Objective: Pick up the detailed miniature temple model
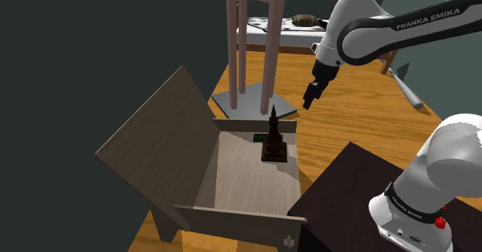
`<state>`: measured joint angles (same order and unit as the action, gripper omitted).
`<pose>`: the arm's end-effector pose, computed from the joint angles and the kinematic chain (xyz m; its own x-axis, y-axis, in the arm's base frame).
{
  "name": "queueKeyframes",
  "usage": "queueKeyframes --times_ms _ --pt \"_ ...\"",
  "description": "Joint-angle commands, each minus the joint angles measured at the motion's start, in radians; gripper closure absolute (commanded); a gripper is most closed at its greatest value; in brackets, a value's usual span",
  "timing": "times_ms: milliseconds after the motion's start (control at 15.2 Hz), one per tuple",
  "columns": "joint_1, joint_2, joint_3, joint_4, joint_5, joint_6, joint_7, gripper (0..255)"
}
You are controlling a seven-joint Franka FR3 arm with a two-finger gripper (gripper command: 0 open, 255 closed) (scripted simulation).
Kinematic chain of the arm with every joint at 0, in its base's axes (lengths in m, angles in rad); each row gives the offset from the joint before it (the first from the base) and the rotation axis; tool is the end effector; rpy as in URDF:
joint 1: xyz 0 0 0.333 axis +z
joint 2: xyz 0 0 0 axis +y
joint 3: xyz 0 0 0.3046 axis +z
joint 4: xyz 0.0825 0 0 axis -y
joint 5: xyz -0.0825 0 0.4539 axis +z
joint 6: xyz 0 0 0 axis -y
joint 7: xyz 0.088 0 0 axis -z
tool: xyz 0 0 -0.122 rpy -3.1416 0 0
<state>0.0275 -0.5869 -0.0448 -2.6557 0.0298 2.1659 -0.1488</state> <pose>0.4376 -0.0038 0.3749 0.9875 0.1195 0.1023 0.1237 -0.9917 -0.0362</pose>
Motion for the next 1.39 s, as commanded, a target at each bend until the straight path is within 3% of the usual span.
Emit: queueKeyframes --times_ms 0,396,528,660,726,990,1254,1320 --pt "0.012 0.058 -0.022 -0.019 0.024 0.111 -0.032 0" --pt "0.098 0.291 -0.102 -0.016 0.175 0.422 -0.18 0" --pt "0.147 0.378 -0.137 0.006 0.274 0.51 -0.267 0" --pt "0.202 0.469 -0.171 0.042 0.416 0.582 -0.389 0" --pt "0.227 0.516 -0.182 0.066 0.505 0.609 -0.464 0" --pt "0.237 0.56 -0.179 0.069 0.586 0.642 -0.533 0" --pt "0.247 0.629 -0.168 0.081 0.724 0.684 -0.65 0" --pt "0.246 0.629 -0.167 0.081 0.723 0.684 -0.65 0"
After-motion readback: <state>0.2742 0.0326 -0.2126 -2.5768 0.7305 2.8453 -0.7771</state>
